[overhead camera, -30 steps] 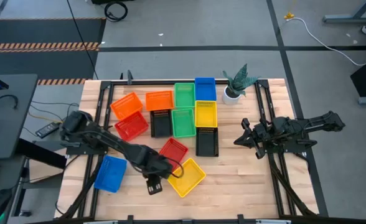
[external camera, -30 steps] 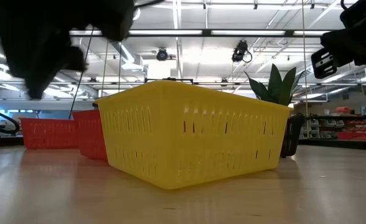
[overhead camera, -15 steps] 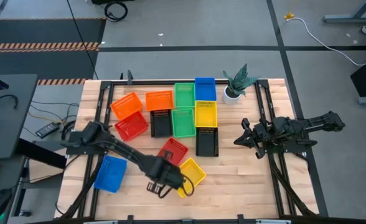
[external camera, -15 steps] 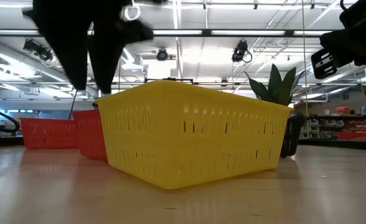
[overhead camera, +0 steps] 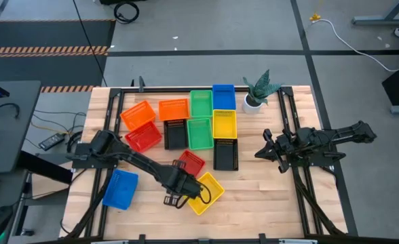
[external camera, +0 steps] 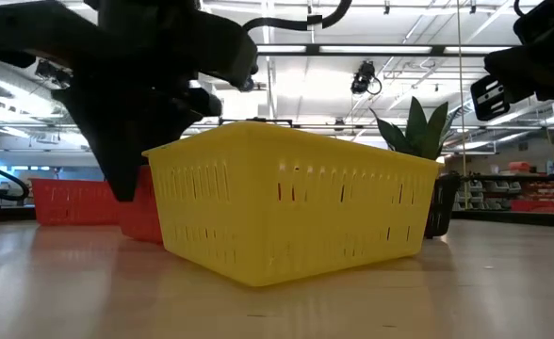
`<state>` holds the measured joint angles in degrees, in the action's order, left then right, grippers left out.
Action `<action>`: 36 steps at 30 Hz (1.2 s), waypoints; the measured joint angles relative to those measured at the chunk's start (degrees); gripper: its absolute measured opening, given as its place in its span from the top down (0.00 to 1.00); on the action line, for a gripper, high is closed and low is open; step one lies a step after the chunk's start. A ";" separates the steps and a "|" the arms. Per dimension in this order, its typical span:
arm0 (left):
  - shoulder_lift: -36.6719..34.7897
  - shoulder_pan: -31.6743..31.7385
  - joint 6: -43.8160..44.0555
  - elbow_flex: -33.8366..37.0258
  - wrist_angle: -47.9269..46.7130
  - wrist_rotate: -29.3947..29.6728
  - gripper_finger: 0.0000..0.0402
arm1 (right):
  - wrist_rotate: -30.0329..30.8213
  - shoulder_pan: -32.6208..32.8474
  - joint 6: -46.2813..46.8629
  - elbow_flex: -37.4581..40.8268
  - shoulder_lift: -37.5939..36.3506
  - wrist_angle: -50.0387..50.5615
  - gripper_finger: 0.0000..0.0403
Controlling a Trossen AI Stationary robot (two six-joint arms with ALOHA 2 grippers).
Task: Stack baskets by color
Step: Move the bottom red bin to the bottom left of the table
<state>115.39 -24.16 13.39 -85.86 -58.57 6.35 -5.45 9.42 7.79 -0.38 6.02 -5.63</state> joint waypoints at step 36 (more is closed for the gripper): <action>-0.42 -23.34 34.15 -6.62 -19.49 -2.93 0.97 | 0.04 -0.01 -0.48 0.00 0.26 0.16 0.93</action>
<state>114.98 -47.50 47.54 -92.48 -78.06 3.42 -5.41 9.41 7.31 -0.38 6.28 -5.46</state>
